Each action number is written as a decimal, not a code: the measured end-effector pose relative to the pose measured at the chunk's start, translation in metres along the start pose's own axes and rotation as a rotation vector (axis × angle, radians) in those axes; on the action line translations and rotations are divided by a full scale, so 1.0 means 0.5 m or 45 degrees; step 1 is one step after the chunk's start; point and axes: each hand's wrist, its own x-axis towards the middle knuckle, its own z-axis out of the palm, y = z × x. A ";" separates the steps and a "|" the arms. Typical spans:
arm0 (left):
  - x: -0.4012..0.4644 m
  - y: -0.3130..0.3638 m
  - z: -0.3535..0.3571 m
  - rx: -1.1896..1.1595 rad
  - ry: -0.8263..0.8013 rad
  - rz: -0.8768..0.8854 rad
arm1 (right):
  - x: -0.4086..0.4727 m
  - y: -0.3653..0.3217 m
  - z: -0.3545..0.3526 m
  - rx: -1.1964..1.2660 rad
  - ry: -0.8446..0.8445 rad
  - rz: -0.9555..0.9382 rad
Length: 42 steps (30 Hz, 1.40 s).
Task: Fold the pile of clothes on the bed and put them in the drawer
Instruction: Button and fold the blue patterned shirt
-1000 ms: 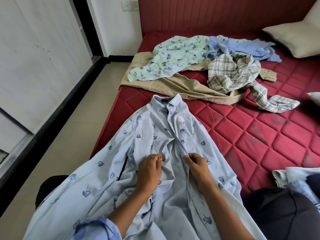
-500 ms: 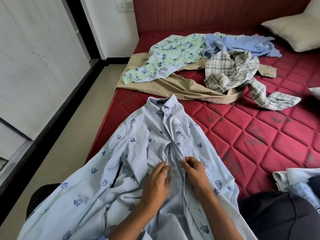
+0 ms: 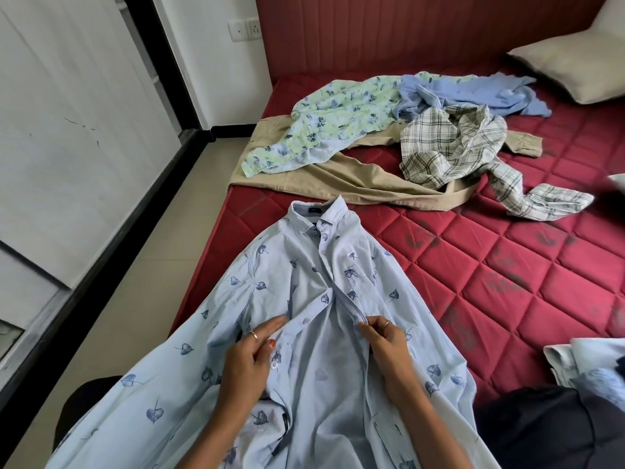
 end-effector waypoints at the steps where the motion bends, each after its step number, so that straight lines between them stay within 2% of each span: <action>1: 0.004 -0.007 -0.006 0.135 -0.091 0.076 | -0.001 -0.003 0.002 0.002 -0.002 0.000; 4: 0.021 -0.040 -0.008 0.457 -0.423 0.192 | -0.003 -0.006 0.003 -0.021 0.003 -0.010; 6: 0.034 -0.050 -0.005 0.621 -0.533 0.196 | -0.004 -0.005 0.004 -0.037 0.003 -0.007; 9: 0.050 -0.032 0.010 0.846 -0.484 0.306 | -0.005 -0.005 0.004 -0.058 0.001 -0.011; 11: 0.053 -0.005 0.026 0.951 -0.382 0.257 | -0.005 -0.004 0.004 -0.072 0.010 -0.021; 15: 0.068 0.040 0.063 0.975 -0.226 0.220 | -0.003 -0.004 0.004 -0.081 0.017 -0.025; 21: 0.100 0.062 0.098 1.300 -0.415 0.139 | -0.007 -0.009 0.007 -0.093 0.010 -0.025; 24: 0.083 0.065 0.104 1.386 -0.362 0.235 | -0.010 -0.012 0.009 -0.135 -0.018 -0.028; 26: 0.072 0.055 0.112 1.436 -0.400 0.298 | -0.011 -0.017 0.011 -0.200 -0.052 -0.032; 30: 0.081 0.063 0.105 1.353 -0.370 0.255 | -0.014 -0.017 0.021 -0.324 -0.056 -0.002; 34: 0.074 0.077 0.096 0.981 -0.169 0.119 | -0.020 -0.035 0.035 -0.458 -0.057 -0.096; 37: 0.055 0.092 0.110 0.614 -0.033 0.131 | -0.028 -0.052 0.053 -0.564 -0.089 -0.192; 42: 0.041 0.122 0.118 0.262 0.044 -0.029 | -0.039 -0.068 0.079 -0.689 -0.007 -0.273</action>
